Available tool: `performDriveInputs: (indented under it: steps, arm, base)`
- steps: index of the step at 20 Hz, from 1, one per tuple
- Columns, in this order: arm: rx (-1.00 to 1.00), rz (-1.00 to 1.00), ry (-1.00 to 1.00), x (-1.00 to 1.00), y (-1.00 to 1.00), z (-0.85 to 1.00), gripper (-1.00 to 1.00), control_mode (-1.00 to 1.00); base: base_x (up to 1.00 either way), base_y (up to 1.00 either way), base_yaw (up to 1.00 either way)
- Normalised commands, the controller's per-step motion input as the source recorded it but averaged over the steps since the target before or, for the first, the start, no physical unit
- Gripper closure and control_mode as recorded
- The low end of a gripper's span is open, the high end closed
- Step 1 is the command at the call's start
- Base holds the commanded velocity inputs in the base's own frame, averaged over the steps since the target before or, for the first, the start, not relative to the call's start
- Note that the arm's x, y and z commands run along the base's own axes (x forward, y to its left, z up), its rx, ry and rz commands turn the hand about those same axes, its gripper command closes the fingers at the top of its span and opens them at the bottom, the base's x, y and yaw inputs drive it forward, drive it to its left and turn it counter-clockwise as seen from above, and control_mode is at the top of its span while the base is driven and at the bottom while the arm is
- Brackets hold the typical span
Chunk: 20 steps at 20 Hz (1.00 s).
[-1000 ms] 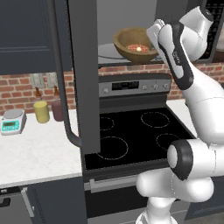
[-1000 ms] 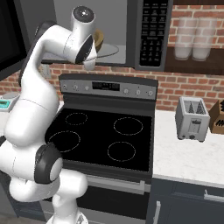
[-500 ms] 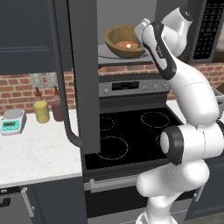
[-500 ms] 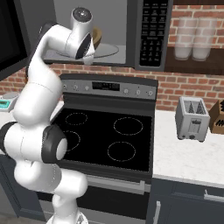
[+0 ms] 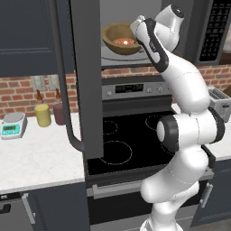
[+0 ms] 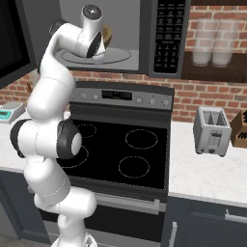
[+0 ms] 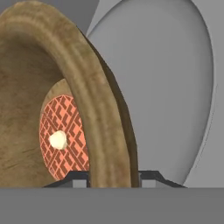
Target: Open the microwave, place the bowl with waffle inside the microwave, then close the microwave door and turn it on.
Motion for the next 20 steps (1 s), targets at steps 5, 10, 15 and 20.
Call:
performDriveInputs:
  steps: [5,10,15,20]
  arm:
    - [0.0,-0.01,0.0,0.29,0.0,0.0,1.0,-1.0]
    - [0.0,-0.04,0.0,0.01,0.0,-0.01,1.0,-1.0]
    - [0.0,-0.03,0.0,0.0,0.0,-0.21,1.0,-1.0]
    - [0.0,0.0,-0.02,-0.1,0.0,-0.42,1.0,-1.0]
  base:
    - [0.0,0.0,0.0]
    - [0.0,0.0,0.0]
    - [0.0,0.0,0.0]
    - [0.0,0.0,0.0]
